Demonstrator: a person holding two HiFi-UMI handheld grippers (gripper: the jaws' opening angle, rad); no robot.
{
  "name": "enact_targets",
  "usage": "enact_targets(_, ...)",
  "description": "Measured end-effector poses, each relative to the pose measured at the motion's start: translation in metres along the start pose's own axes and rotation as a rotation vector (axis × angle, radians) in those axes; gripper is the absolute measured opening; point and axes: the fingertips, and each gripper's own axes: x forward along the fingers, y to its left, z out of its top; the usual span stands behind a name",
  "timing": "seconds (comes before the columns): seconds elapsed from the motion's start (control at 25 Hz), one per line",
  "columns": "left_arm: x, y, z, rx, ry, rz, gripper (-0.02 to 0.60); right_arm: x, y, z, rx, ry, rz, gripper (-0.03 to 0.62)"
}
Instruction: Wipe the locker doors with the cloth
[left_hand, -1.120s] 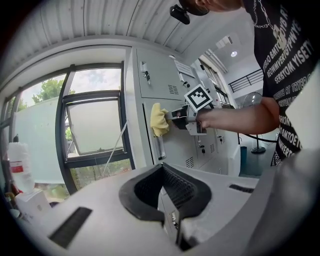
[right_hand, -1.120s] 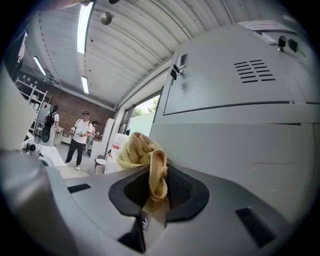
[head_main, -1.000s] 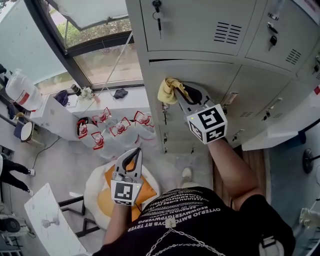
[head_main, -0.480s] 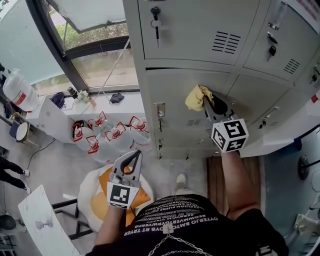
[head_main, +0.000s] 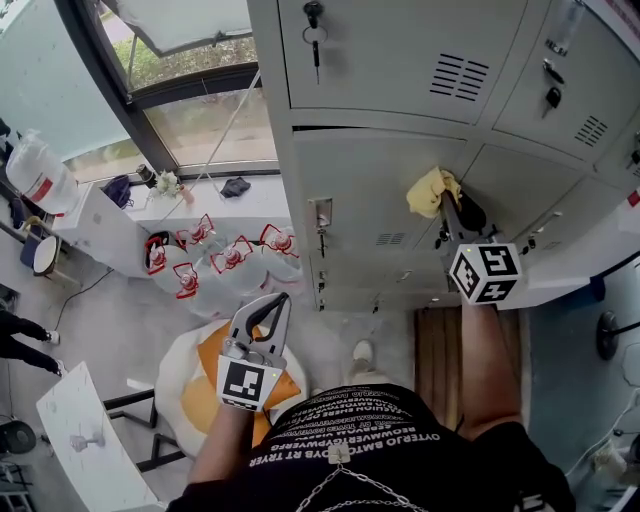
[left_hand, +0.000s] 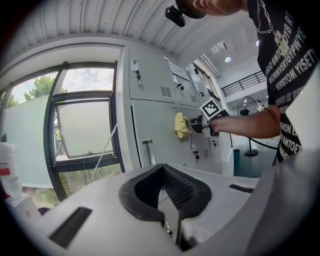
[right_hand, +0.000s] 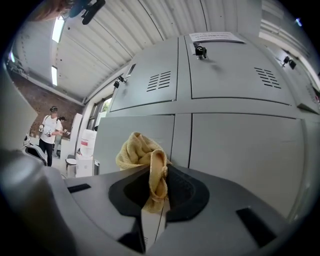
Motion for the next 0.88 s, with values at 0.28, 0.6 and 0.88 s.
enact_targets(0.28, -0.005, 0.003, -0.003, -0.005, 0.008, 0.018, 0.005, -0.002, 0.066, 0.019, 0.01, -0.067, 0.181, 0.055)
enact_targets(0.6, -0.017, 0.004, -0.006, -0.019, 0.03, 0.041, 0.005, 0.032, 0.149, 0.013, -0.035, -0.037, 0.371, 0.055)
enact_targets(0.88, -0.028, 0.008, -0.008, -0.025, 0.046, 0.062, 0.005, 0.055, 0.196, 0.004, -0.075, -0.003, 0.455, 0.055)
